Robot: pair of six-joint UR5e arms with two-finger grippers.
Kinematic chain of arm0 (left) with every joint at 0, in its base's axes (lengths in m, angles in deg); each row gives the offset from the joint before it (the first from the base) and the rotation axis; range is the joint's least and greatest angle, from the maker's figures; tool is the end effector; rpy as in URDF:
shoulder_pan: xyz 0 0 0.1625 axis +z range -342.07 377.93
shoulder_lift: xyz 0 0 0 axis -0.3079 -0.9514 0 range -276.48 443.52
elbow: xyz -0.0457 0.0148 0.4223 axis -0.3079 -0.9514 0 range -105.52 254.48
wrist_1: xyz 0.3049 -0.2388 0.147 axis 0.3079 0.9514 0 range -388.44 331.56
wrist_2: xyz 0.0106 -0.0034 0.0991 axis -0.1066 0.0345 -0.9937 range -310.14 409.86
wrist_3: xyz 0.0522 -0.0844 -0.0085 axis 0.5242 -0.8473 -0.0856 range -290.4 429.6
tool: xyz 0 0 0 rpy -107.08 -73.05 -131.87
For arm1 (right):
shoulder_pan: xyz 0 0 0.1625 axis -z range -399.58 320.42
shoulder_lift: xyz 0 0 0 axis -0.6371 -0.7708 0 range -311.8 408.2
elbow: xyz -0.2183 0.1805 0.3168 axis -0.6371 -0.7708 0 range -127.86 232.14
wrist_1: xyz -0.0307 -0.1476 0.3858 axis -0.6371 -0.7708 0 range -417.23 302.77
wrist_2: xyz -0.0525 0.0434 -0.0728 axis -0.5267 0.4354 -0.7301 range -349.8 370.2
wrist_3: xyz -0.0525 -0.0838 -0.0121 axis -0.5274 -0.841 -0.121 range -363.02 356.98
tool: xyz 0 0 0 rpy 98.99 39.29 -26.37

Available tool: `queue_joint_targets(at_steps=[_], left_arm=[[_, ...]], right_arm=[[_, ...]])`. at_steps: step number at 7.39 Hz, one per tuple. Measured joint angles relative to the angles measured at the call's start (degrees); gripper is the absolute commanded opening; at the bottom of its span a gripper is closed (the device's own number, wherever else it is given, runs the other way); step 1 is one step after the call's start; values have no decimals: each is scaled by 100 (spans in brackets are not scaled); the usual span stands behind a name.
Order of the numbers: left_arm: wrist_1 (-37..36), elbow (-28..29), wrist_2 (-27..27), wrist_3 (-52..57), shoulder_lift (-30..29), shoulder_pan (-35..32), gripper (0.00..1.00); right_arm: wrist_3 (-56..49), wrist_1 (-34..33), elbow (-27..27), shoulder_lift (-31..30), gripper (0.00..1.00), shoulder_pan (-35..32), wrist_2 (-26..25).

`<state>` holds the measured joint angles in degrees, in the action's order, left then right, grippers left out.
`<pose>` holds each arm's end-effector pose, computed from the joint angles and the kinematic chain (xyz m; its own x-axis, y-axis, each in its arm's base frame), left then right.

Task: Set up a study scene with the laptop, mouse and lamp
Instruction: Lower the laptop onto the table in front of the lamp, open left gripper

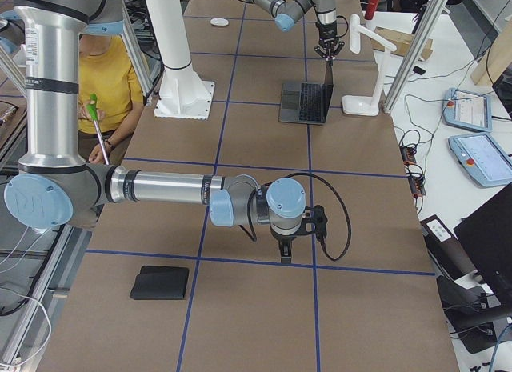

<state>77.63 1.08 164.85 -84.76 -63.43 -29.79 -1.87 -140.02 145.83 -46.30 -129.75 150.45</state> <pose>0.4610 -0.6426 0.1073 -0.2300 -0.9616 -0.1497 0.5233 0.0075 -0.8521 0.0581 -0.4648 0.6439 0.6395 -0.0640 0.7661 -0.0157 0.9952 0.0962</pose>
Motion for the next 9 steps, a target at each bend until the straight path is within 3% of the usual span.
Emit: queue_joint_targets(at_steps=[2, 4, 5, 6, 9], left_arm=[[6, 6, -3, -83, 0, 0, 3], [61, 4, -16, -79, 29, 4, 31], [103, 2, -28, -60, 50, 6, 78], [126, 1, -34, -44, 62, 7, 100], [141, -33, -36, 43, 69, 12, 100]], right_arm=[[0, 0, 0, 0, 100, 0, 16], [0, 2, 0, 2, 100, 0, 22], [0, 5, 0, 2, 100, 0, 25], [0, 7, 0, 2, 100, 0, 27], [0, 1, 0, 3, 100, 0, 28]])
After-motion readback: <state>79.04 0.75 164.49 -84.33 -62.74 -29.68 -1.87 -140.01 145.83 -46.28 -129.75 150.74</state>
